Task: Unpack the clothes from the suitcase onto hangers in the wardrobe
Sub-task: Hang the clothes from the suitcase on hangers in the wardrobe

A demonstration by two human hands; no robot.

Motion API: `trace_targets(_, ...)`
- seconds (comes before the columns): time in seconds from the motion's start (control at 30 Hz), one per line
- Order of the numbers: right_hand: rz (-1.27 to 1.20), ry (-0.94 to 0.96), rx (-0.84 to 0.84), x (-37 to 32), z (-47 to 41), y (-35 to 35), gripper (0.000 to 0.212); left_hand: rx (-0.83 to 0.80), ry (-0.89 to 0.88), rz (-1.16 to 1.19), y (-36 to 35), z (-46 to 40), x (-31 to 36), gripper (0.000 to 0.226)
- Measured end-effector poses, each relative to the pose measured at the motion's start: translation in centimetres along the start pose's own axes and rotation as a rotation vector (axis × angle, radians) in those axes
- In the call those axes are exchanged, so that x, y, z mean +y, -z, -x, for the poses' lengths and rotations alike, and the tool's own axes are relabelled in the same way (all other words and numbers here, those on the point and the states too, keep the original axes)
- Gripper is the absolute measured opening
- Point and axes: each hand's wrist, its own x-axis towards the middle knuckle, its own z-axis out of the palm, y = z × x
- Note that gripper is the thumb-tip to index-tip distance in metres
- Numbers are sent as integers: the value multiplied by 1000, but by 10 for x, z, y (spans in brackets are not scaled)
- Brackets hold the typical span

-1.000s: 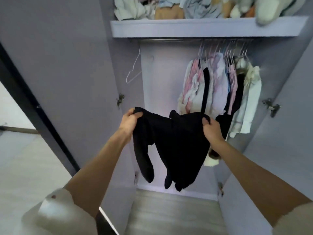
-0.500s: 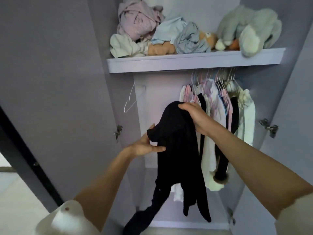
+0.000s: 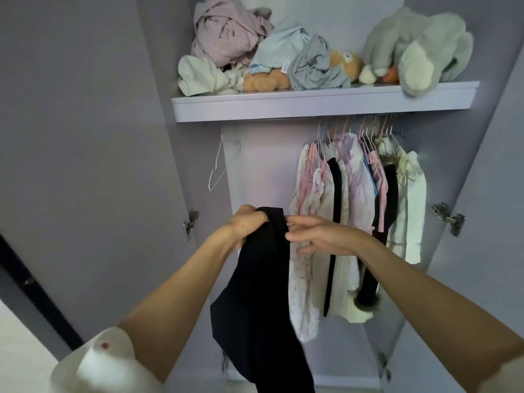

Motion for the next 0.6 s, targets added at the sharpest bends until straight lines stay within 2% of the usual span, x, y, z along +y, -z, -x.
trace_targets(0.07,81,28,53,2,-5,-6,37,-12,75,41,-4,-3,3,19)
trace_targets(0.13,142,103,230,4,-11,-8,23,-48,96,28,-4,-2,7,19)
trace_targets(0.23,217,205,432,-4,-9,1,31,-82,82,23,-1,3,10,10)
trace_targets(0.37,321,278,547,-14,-10,15,33,-168,23,26,7,7,3,10)
trace_targets(0.43,320,298,577,-16,-16,14,38,-56,-36,-70,6,5,1,11)
trace_targets(0.53,259,313,577,-18,-20,13,44,215,-38,-177,6,-1,-1,19)
trace_targets(0.6,240,296,524,-16,-20,11,37,218,21,-71,6,0,-1,20)
